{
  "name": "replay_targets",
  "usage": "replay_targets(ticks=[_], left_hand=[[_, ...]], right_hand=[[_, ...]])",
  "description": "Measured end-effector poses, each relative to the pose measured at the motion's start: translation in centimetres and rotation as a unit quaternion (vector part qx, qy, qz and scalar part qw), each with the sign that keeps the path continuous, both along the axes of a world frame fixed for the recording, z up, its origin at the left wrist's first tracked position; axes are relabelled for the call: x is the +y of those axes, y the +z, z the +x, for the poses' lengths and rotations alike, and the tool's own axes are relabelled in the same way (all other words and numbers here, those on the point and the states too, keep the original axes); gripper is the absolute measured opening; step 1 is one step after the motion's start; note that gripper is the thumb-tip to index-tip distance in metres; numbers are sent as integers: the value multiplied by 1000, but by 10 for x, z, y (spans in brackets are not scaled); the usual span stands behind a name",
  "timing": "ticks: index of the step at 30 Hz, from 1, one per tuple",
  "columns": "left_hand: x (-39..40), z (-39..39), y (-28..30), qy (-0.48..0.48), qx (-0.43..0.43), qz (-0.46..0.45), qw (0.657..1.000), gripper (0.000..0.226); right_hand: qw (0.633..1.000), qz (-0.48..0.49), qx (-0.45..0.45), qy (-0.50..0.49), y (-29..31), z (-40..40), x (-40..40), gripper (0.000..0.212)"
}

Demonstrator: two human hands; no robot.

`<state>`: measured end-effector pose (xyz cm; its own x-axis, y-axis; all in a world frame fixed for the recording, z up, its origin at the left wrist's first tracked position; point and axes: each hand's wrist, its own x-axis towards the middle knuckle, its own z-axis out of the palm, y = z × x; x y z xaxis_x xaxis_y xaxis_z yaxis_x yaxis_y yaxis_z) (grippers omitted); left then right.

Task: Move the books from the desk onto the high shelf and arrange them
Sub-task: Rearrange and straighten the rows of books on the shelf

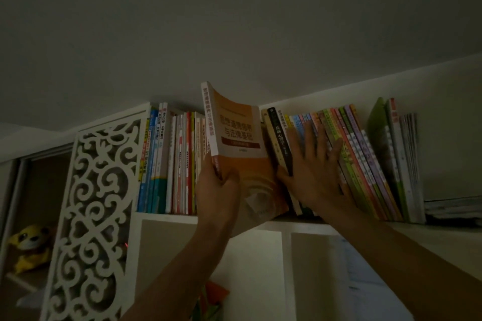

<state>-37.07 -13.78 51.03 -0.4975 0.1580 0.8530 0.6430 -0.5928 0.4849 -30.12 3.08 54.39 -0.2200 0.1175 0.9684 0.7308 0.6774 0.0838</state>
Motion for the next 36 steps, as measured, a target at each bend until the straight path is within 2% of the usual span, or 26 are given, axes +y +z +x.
replay_targets(ticks=[5, 9, 12, 14, 17, 19, 23, 27, 31, 32, 36], left_hand=[[37, 3, 12, 29, -15, -12, 999, 36], [72, -6, 9, 73, -3, -26, 997, 55], [93, -13, 6, 118, 24, -1, 993, 63], [103, -14, 9, 200, 8, -47, 979, 69], [114, -6, 13, 247, -6, -70, 967, 65], [124, -7, 15, 261, 35, -98, 960, 63], [127, -37, 16, 280, 152, -230, 919, 60], [107, -63, 12, 306, 267, -202, 891, 65], [91, -76, 22, 373, 356, -210, 831, 65], [92, -80, 23, 379, 362, -210, 825, 65], [101, -95, 20, 362, 320, -229, 845, 65]], right_hand=[[1000, 0, -18, -1, 4, 8, -4, 71], [1000, -8, -28, -10, 4, 15, -2, 73], [999, -20, -25, -19, 5, 16, -1, 75], [999, -18, -20, -19, 6, 16, 0, 75], [999, -14, -21, -20, 5, 14, 1, 75], [999, -16, -24, -27, 5, 13, 2, 74], [998, -19, -50, -29, 4, 18, 0, 70], [995, -33, -92, -17, 5, 28, -3, 73], [983, -24, -181, -26, 5, 39, 4, 85], [980, -19, -194, -33, 5, 40, 6, 85], [975, -27, -216, -41, 4, 19, 4, 80]])
